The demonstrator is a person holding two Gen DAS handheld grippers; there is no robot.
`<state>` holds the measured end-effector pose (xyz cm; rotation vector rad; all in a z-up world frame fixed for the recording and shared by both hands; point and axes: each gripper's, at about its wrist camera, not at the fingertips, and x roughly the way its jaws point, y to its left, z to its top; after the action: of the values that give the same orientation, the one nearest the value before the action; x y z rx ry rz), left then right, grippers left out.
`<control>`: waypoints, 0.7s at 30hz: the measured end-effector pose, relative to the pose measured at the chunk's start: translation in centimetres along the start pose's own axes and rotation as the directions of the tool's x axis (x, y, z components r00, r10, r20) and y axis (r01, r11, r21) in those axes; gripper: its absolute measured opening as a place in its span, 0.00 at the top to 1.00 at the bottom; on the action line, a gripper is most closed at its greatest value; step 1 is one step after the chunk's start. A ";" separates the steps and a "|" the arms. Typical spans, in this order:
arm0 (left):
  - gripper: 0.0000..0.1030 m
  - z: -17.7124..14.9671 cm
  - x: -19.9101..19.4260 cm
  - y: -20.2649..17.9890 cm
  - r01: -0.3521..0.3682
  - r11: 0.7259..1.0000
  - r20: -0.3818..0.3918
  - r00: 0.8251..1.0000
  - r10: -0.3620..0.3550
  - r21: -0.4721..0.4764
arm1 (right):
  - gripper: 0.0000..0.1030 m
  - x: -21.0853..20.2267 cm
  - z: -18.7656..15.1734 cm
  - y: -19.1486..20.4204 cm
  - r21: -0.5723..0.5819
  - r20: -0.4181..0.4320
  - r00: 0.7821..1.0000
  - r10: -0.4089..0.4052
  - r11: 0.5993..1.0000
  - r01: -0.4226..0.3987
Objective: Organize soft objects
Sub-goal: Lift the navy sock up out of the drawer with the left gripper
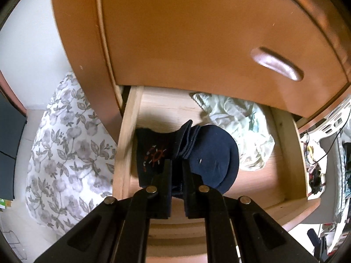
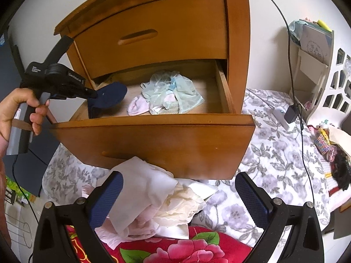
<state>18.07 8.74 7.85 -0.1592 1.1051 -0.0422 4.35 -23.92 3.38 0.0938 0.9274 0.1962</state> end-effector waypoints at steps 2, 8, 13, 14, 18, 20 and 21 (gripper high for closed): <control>0.92 0.5 -0.8 -0.3 0.002 1.000 0.011 1.000 -0.002 -0.006 | 0.00 -0.2 0.0 0.0 0.001 0.004 1.000 -0.001 1.000 0.001; 0.92 0.5 -2.7 0.4 0.012 0.999 0.061 0.998 -0.010 -0.033 | 0.00 -0.9 0.0 0.5 -0.007 0.014 1.000 -0.002 1.000 0.002; 0.93 0.1 -4.9 0.4 0.031 0.999 0.122 0.992 -0.026 -0.035 | 0.00 -1.7 0.0 0.7 -0.008 0.025 1.000 -0.007 1.000 0.007; 0.93 0.0 -5.3 0.4 0.034 0.999 0.134 0.991 -0.029 -0.033 | 0.00 -1.8 0.0 0.8 -0.009 0.027 1.000 -0.007 1.000 0.007; 0.95 -0.3 -7.0 -0.1 0.045 0.999 0.178 0.983 -0.040 -0.020 | 0.00 -2.4 0.0 1.3 -0.020 0.037 0.999 -0.005 1.000 0.006; 0.96 -0.3 -7.5 -0.3 0.050 0.999 0.187 0.981 -0.046 -0.015 | 0.00 -2.8 -0.1 1.6 -0.025 0.043 0.999 -0.003 1.000 0.004; 0.96 -0.3 -7.7 -0.3 0.050 0.999 0.189 0.981 -0.047 -0.012 | 0.00 -3.0 -0.1 1.7 -0.027 0.047 0.999 -0.002 1.000 0.003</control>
<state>14.32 9.23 14.57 -0.2011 0.9129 -0.0602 2.33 -22.88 5.98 0.0718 0.8779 0.2038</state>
